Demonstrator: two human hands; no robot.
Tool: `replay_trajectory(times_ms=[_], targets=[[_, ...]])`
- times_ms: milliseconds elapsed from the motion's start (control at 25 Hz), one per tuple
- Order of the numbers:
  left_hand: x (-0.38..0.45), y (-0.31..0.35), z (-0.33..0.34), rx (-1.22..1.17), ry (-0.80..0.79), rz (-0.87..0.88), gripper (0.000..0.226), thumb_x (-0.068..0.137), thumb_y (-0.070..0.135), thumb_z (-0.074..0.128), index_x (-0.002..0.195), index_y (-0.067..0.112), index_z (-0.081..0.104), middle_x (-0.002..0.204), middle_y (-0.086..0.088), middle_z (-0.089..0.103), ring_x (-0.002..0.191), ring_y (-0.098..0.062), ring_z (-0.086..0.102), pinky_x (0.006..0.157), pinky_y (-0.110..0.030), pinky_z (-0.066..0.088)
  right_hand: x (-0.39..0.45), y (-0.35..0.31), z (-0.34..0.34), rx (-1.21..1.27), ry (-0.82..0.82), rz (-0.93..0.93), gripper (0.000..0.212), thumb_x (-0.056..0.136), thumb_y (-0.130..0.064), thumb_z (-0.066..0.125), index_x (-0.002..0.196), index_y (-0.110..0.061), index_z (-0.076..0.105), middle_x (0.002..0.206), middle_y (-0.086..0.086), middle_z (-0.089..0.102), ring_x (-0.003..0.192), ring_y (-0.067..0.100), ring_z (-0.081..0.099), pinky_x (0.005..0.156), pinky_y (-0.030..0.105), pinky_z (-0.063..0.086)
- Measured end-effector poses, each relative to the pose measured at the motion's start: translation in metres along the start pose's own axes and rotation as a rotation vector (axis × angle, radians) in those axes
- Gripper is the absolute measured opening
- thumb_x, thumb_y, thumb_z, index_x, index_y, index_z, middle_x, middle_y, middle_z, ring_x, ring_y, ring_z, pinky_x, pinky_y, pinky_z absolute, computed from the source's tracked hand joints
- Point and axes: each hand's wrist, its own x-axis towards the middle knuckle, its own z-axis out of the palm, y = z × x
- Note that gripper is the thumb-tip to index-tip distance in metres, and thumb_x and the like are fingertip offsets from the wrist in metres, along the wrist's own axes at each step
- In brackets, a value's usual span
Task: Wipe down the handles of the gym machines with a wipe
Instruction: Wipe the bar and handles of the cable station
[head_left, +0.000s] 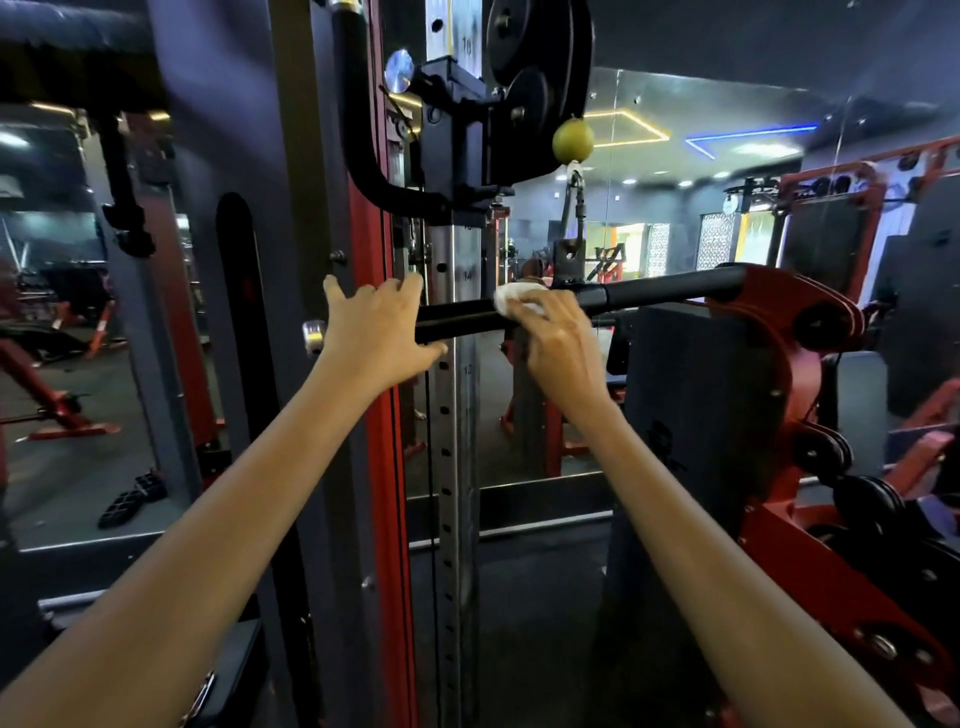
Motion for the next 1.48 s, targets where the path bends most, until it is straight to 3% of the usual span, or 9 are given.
replay_trajectory(times_ms=[120,320,520,640,720,880,1120,1320,1480], targets=[[0.016,0.018,0.006,-0.002,0.020,0.030,0.070,0.082,0.054,0.061,0.134,0.014,0.038,0.122,-0.004,0.057,0.113,-0.027,0.055,0.107,-0.058,0.026,-0.001,0.022,-0.005,-0.046,0.024,0.194,0.041,0.071,0.019,0.061,0.105,-0.002,0.069,0.106,0.014,0.065,0.093,0.033,0.058,0.075,0.041,0.054],[0.044,0.058,0.022,-0.039,0.056,0.108,0.070,0.079,0.048,0.067,0.133,0.013,0.040,0.128,-0.005,0.053,0.116,-0.026,0.052,0.102,-0.046,0.033,0.002,0.029,0.001,-0.027,-0.075,-0.159,0.044,0.068,0.017,0.065,0.107,-0.002,0.066,0.107,0.013,0.065,0.101,0.031,0.060,0.084,0.041,0.050],[0.068,0.088,0.037,-0.058,0.060,0.112,0.072,0.079,0.052,0.068,0.131,0.010,0.041,0.127,-0.006,0.053,0.117,-0.024,0.051,0.103,-0.044,0.036,-0.001,0.080,-0.018,0.008,0.011,0.193,0.035,0.075,0.016,0.058,0.105,0.000,0.067,0.105,0.014,0.066,0.099,0.032,0.058,0.085,0.047,0.050],[0.076,0.109,0.048,-0.062,0.008,0.080,0.071,0.078,0.054,0.067,0.128,0.011,0.042,0.128,-0.007,0.053,0.121,-0.027,0.048,0.104,-0.045,0.034,0.000,0.069,-0.009,0.038,-0.125,-0.068,0.044,0.071,0.015,0.059,0.111,-0.003,0.065,0.112,0.014,0.064,0.108,0.031,0.057,0.094,0.046,0.045],[0.078,0.119,0.056,-0.051,0.018,0.036,0.071,0.079,0.055,0.065,0.131,0.013,0.041,0.132,-0.006,0.052,0.126,-0.028,0.044,0.107,-0.048,0.029,0.000,0.086,-0.014,0.025,-0.106,-0.135,0.042,0.071,0.014,0.061,0.109,-0.003,0.066,0.112,0.014,0.065,0.108,0.031,0.058,0.096,0.046,0.043],[0.077,0.125,0.064,-0.061,0.091,-0.023,0.070,0.082,0.053,0.063,0.136,0.015,0.039,0.128,-0.005,0.056,0.125,-0.026,0.046,0.108,-0.050,0.027,-0.006,0.111,-0.022,0.002,0.046,0.135,0.031,0.078,0.013,0.055,0.104,0.002,0.067,0.106,0.015,0.066,0.103,0.033,0.060,0.095,0.052,0.046],[0.073,0.128,0.072,-0.061,0.279,-0.054,0.043,0.087,0.038,0.064,0.122,0.017,0.051,0.105,-0.003,0.066,0.110,-0.026,0.056,0.105,-0.050,0.029,-0.010,0.105,-0.018,0.068,-0.053,-0.125,0.040,0.083,0.000,0.037,0.112,0.003,0.064,0.115,0.017,0.064,0.111,0.031,0.058,0.103,0.040,0.040],[0.072,0.124,0.071,-0.036,0.305,-0.024,0.044,0.085,0.042,0.065,0.116,0.013,0.055,0.099,-0.008,0.066,0.105,-0.028,0.058,0.104,-0.051,0.031,-0.013,0.133,-0.033,-0.008,-0.038,0.280,0.037,0.079,0.017,0.053,0.111,0.002,0.065,0.115,0.015,0.065,0.113,0.030,0.057,0.106,0.030,0.033],[0.071,0.121,0.070,-0.048,0.259,-0.039,0.047,0.087,0.045,0.061,0.120,0.013,0.052,0.108,-0.010,0.064,0.111,-0.029,0.054,0.104,-0.050,0.029,-0.009,0.110,-0.025,0.043,-0.155,0.013,0.041,0.078,0.014,0.048,0.114,0.003,0.063,0.118,0.016,0.063,0.115,0.028,0.056,0.104,0.019,0.028]])
